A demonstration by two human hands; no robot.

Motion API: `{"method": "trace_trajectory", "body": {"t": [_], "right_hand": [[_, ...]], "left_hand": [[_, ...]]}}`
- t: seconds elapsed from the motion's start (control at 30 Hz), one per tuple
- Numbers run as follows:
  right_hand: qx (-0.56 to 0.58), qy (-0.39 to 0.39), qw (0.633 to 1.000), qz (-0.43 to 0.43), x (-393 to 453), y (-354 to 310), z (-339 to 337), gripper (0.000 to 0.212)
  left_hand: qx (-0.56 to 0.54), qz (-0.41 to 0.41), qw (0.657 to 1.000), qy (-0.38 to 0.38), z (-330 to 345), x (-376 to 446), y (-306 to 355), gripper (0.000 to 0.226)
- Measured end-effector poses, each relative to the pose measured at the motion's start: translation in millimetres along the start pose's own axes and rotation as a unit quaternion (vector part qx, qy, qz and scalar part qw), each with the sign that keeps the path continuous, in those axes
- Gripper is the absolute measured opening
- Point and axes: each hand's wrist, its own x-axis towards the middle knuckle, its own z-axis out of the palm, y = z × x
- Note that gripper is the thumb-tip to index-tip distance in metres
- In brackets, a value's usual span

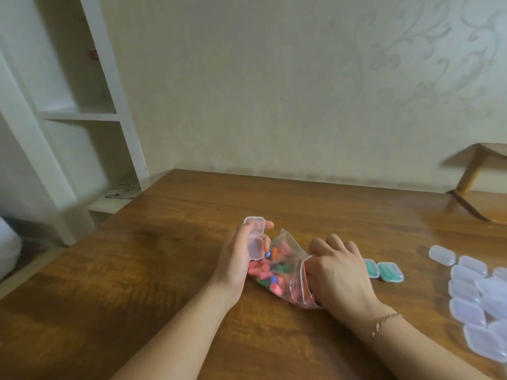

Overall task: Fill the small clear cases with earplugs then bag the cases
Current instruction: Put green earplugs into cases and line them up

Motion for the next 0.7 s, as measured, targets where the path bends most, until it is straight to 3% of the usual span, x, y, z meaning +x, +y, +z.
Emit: {"method": "trace_trajectory", "body": {"t": [0.2, 0.33, 0.4, 0.53, 0.63, 0.7], "right_hand": [[0.106, 0.000, 0.994, 0.021, -10.4, 11.4, -18.8, 0.020], [0.257, -0.066, 0.963, 0.051, -15.7, 33.5, -50.9, 0.014], [0.387, -0.043, 0.916, 0.093, -13.2, 39.5, -62.0, 0.020], [0.677, 0.000, 0.720, 0.153, -10.2, 26.8, -62.3, 0.023], [0.729, -0.015, 0.666, 0.157, -2.5, 8.9, -55.8, 0.015], [0.720, -0.010, 0.676, 0.155, 6.0, -0.1, -55.7, 0.019]], "left_hand": [[-0.016, -0.003, 1.000, 0.005, -2.7, -0.3, 1.8, 0.041], [-0.020, 0.020, 1.000, 0.007, -4.6, -0.2, 2.3, 0.043], [-0.005, 0.051, 0.999, 0.010, -3.8, -1.6, 3.0, 0.043], [-0.042, 0.055, 0.997, -0.015, 6.5, -12.3, 5.6, 0.042], [-0.080, 0.029, 0.996, -0.035, 14.2, -19.7, 5.8, 0.044], [-0.113, 0.005, 0.993, -0.041, 16.3, -22.0, 6.7, 0.047]]}}
